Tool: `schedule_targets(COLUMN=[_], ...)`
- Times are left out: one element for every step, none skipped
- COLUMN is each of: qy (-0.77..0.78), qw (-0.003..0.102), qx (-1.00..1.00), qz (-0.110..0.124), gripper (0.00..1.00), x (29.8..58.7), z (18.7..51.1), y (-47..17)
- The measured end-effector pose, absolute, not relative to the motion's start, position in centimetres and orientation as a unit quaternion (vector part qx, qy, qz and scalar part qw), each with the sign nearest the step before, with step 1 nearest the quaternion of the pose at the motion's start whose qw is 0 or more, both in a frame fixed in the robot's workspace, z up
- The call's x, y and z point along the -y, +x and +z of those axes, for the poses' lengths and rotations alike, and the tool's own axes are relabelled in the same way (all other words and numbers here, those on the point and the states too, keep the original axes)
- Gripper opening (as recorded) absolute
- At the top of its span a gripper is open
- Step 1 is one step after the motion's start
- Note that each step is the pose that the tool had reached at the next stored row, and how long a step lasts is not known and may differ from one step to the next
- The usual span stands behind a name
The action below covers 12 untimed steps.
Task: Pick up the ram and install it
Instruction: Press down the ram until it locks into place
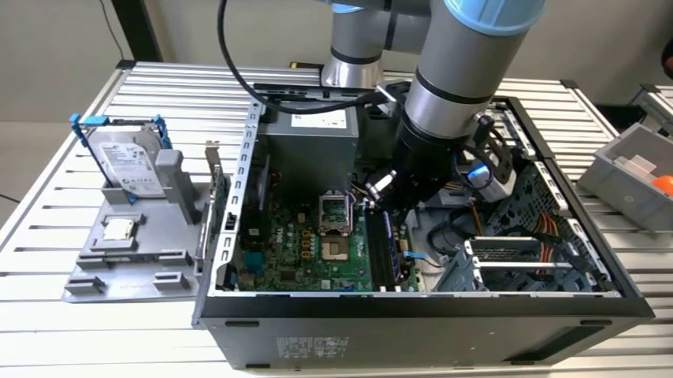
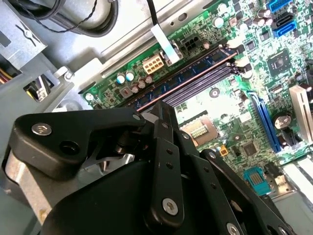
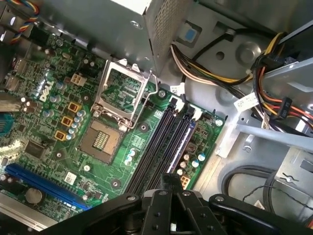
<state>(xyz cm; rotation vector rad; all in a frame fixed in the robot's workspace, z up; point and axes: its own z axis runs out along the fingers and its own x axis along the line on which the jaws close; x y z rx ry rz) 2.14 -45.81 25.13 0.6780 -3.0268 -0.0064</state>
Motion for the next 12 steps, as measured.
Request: schedule_targets(qy=[0.22, 0.223, 0.225, 0.226, 0.228, 0.23, 0.231, 0.233, 0.234, 0.237, 0.239, 0.241], qw=[0.02, 0.02, 0.02, 0.02, 0.02, 0.02, 0.02, 0.02, 0.02, 0.02, 0.02, 0.02], qx=[0.975, 0.975, 0.974, 0.974, 0.973, 0.973, 0.973, 0.972, 0.972, 0.971, 0.971, 0.97], qz=[-0.002, -0.002, -0.002, -0.002, -0.002, -0.002, -0.002, -0.002, -0.002, -0.002, -0.002, -0.002], gripper=[0.0, 0.0, 0.0, 0.0, 0.0, 0.0, 0.0, 0.0, 0.0, 0.0, 0.0, 0.0], x=[45.81, 45.81, 45.81, 45.81, 45.81, 45.81, 45.81, 45.81, 45.81, 45.81, 45.81, 45.81], z=[25.13, 25.13, 25.13, 25.13, 25.13, 25.13, 25.13, 25.13, 25.13, 25.13, 25.14, 25.13], y=[2.15, 2.14, 2.14, 2.14, 2.14, 2.14, 2.14, 2.14, 2.14, 2.15, 2.14, 2.14])
